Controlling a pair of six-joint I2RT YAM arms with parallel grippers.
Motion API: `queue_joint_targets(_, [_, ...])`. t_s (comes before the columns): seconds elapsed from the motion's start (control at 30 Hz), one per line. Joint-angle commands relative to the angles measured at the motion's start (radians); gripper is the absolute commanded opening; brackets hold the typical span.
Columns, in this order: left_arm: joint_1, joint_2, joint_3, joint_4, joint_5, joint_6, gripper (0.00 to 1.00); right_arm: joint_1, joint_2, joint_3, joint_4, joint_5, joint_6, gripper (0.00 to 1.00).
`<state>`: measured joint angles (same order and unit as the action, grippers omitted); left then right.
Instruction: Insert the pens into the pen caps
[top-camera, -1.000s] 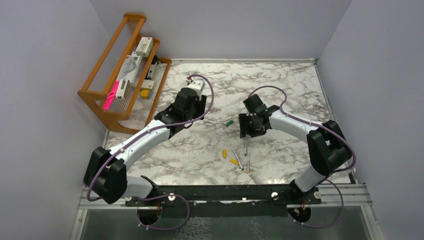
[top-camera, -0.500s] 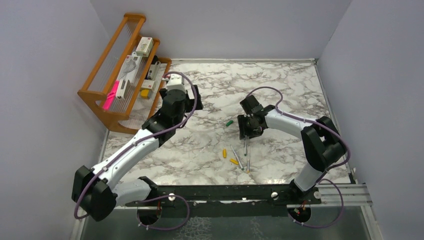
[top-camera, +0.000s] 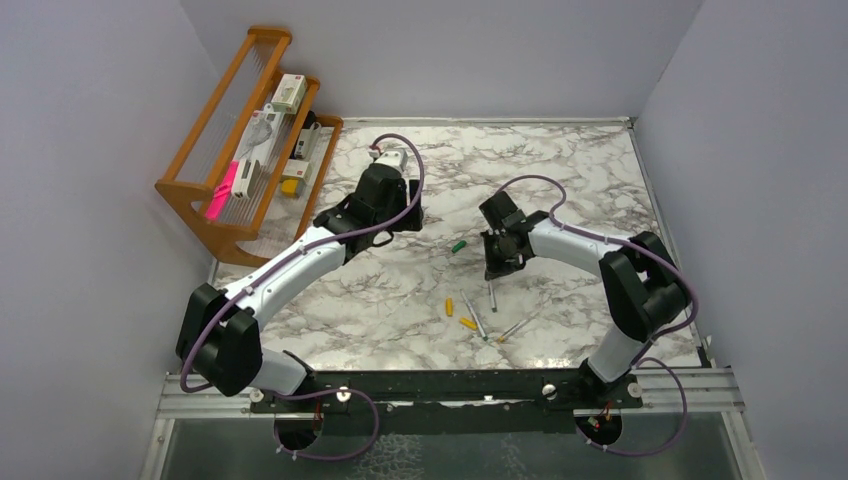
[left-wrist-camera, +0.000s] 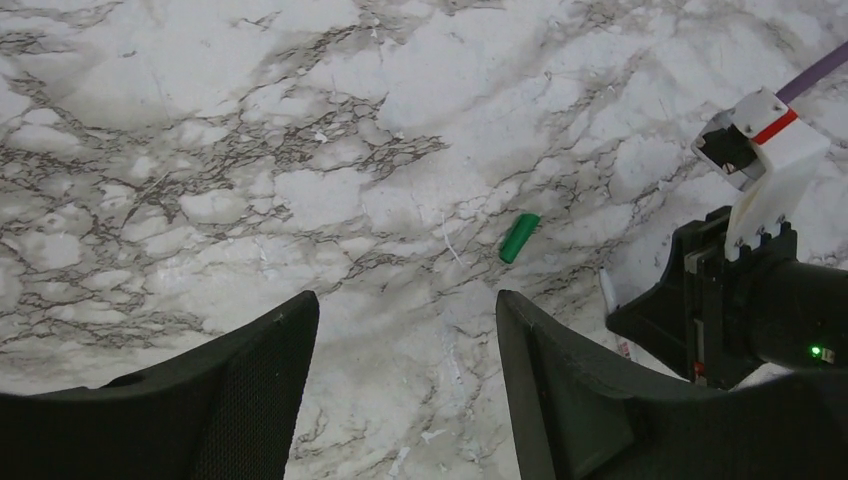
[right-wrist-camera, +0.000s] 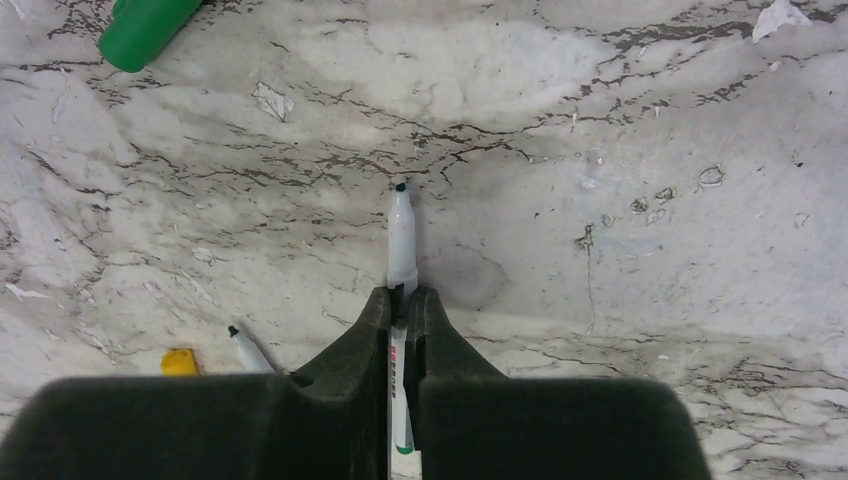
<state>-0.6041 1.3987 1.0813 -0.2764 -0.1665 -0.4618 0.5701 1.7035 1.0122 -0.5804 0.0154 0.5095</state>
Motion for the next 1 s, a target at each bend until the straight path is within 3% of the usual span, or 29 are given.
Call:
queue_joint_targets(0.0, [0.003,-0.022,-0.011,0.067,0.148,-0.031,0.67,0.007,-0.060,-0.009,0.049,0.012,0.050,0.01])
queue_joint_targets(0.1, [0.004,-0.028,-0.032,0.138,0.230,-0.064,0.69,0.007,-0.162,-0.004,0.094,0.018,0.070,0.01])
queue_joint_targets(0.27, [0.004,-0.018,-0.046,0.271,0.392,-0.151,0.82,0.004,-0.255,0.052,0.117,0.021,0.102,0.01])
queue_joint_targets(0.37, [0.004,-0.010,-0.054,0.366,0.472,-0.209,0.85,-0.010,-0.309,0.067,0.140,0.009,0.119,0.01])
queue_joint_targets(0.57, [0.004,-0.009,-0.101,0.572,0.614,-0.282,0.92,-0.091,-0.400,0.036,0.215,-0.139,0.165,0.01])
queue_joint_targets(0.73, [-0.004,0.010,-0.097,0.647,0.711,-0.308,0.93,-0.107,-0.416,0.022,0.250,-0.236,0.204,0.01])
queue_joint_targets(0.97, [-0.015,0.012,-0.101,0.684,0.742,-0.302,0.93,-0.116,-0.418,0.024,0.301,-0.330,0.239,0.01])
